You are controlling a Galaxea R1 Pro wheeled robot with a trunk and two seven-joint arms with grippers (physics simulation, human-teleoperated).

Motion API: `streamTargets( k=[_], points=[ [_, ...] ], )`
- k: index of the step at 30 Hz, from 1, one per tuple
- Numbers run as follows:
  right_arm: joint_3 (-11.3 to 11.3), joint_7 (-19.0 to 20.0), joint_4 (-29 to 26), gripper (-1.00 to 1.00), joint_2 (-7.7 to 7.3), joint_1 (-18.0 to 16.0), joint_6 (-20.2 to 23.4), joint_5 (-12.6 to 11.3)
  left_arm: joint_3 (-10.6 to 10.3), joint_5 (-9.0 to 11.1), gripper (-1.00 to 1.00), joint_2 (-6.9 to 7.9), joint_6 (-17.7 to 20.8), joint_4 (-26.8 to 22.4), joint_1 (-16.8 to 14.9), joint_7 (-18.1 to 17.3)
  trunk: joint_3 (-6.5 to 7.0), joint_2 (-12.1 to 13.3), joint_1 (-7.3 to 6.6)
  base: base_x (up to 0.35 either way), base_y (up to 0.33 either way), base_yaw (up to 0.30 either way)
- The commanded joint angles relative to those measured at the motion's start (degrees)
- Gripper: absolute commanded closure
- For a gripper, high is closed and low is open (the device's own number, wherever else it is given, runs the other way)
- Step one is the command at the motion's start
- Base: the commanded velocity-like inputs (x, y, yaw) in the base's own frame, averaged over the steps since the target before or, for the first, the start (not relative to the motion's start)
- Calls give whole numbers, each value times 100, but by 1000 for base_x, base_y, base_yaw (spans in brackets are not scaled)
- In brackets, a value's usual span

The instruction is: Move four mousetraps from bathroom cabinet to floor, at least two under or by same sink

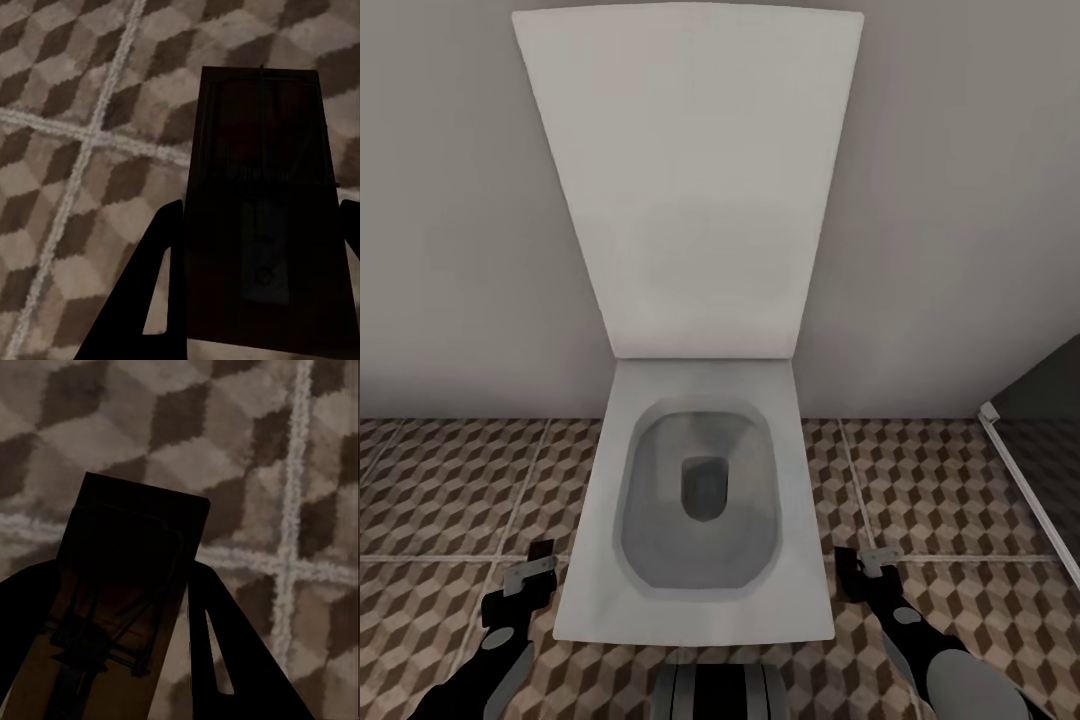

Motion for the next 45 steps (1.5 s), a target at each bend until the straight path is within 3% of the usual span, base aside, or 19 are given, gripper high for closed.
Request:
streamTargets(
  k=[1, 12, 23, 34, 39, 45],
  points=[
    [-49, 16, 2, 100, -2, -3, -21, 38, -49, 44, 100, 8, -22, 1, -3, 50, -3, -1, -1, 0, 0, 0],
    [-49, -96, 2, 100, -11, -3, -44, 38, -49, 39, 100, 6, -22, 1, -3, 50, -3, -1, -1, 0, 0, 0],
    [-41, -100, 9, 100, -11, -3, -39, 47, -41, 44, 100, 24, -14, 1, -3, 58, -247, -16, 27, 0, 0, 0],
    [-41, -100, 11, 100, -10, -3, -31, 54, -49, 47, 100, -1, -13, -3, -3, 63, -247, -16, 27, 0, 0, 0],
    [-41, -100, 11, 100, -11, -3, -33, 49, -49, 47, 100, 9, -13, -5, -3, 85, -358, -23, 40, 0, 0, 0],
    [-41, -100, 11, 100, -10, -3, -31, 47, -39, 47, 100, 40, -20, -5, -3, 93, -358, -23, 40, 0, 0, 0]
  ],
)
